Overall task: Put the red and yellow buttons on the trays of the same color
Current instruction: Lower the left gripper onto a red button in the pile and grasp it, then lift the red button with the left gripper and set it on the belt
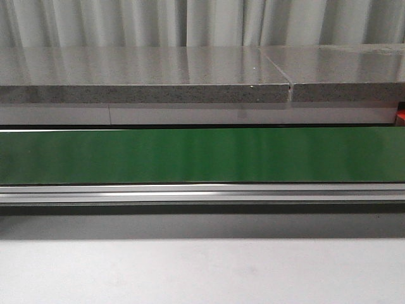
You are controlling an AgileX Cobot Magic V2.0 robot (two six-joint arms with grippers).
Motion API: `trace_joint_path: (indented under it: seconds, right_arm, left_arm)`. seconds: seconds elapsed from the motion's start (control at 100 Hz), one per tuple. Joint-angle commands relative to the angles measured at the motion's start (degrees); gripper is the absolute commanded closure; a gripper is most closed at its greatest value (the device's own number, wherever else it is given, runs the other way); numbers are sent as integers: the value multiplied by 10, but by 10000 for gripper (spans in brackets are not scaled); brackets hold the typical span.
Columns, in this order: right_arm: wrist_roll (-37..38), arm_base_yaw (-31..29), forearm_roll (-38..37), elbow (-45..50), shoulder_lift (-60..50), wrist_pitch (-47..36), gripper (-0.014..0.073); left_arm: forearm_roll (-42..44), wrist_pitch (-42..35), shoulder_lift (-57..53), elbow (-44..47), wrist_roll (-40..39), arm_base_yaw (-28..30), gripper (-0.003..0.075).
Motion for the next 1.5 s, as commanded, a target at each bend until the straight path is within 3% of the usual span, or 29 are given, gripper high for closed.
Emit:
trace_joint_path:
  seconds: [0.0,0.09,0.21,0.28,0.49,0.72,1.08,1.49]
  right_arm:
    - [-6,1,-2,-14,6,-43,661]
    - [-6,1,-2,-14,6,-43,661]
    - [-6,1,-2,-14,6,-43,661]
    - [-6,1,-2,-14,6,-43,661]
    - [-6,1,-2,-14,6,-43,661]
    - [-6,1,-2,-14,6,-43,661]
    - [-6,1,-2,-14,6,-43,661]
    - [-6,1,-2,-14,6,-43,661]
  left_arm:
    - [-16,-16,-21,-18,5,-4,585]
    - [-16,-18,-21,-18,6,-4,462]
    - [-16,-18,-21,-18,8,-4,219]
    - [-16,-24,-21,-18,8,-4,168]
    - [-24,-71,-60,-18,8,-4,167]
    - [-23,-67,-135,-12,8,-2,167]
    - [34,-38,-216,107,-43,3,212]
    - [38,-14,-228,190,-53,143,218]
